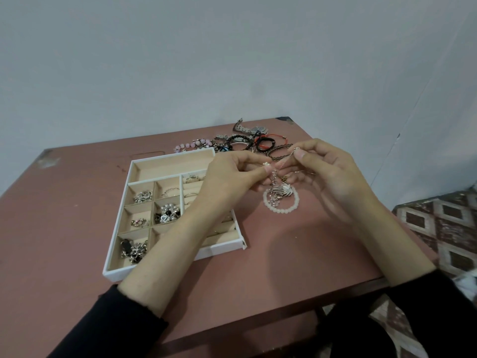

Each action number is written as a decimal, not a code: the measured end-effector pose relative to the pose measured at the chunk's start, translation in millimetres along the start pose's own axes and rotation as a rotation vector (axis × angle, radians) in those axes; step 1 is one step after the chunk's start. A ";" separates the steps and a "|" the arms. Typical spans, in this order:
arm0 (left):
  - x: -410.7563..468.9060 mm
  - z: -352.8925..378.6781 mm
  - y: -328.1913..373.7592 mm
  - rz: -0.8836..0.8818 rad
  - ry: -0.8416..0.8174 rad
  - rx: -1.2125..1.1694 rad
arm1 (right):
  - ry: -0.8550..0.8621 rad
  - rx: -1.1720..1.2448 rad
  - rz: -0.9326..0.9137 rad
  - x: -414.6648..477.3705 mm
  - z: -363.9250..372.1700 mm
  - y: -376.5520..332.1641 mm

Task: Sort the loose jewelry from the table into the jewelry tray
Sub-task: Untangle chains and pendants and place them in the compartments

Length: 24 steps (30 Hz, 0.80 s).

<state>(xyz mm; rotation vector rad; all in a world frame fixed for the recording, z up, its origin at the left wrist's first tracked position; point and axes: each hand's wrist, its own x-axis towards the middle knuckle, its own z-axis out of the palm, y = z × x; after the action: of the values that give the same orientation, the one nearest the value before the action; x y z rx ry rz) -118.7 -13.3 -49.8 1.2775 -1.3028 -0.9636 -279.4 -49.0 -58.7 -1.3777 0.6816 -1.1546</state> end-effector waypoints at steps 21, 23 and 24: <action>0.3 2.0 5.1 -0.138 -0.032 -0.199 | 0.036 -0.409 -0.189 -1.7 6.4 7.6; 0.0 2.1 5.0 -0.146 -0.035 -0.211 | 0.038 -0.417 -0.199 -1.3 6.4 7.8; -0.2 2.0 5.0 -0.147 -0.035 -0.219 | 0.040 -0.421 -0.200 -1.0 6.1 7.8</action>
<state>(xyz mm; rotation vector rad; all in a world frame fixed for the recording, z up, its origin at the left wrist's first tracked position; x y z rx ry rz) -121.5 -12.7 -45.2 1.2026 -1.1066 -1.2029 -272.5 -47.1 -65.6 -1.8131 0.8653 -1.2428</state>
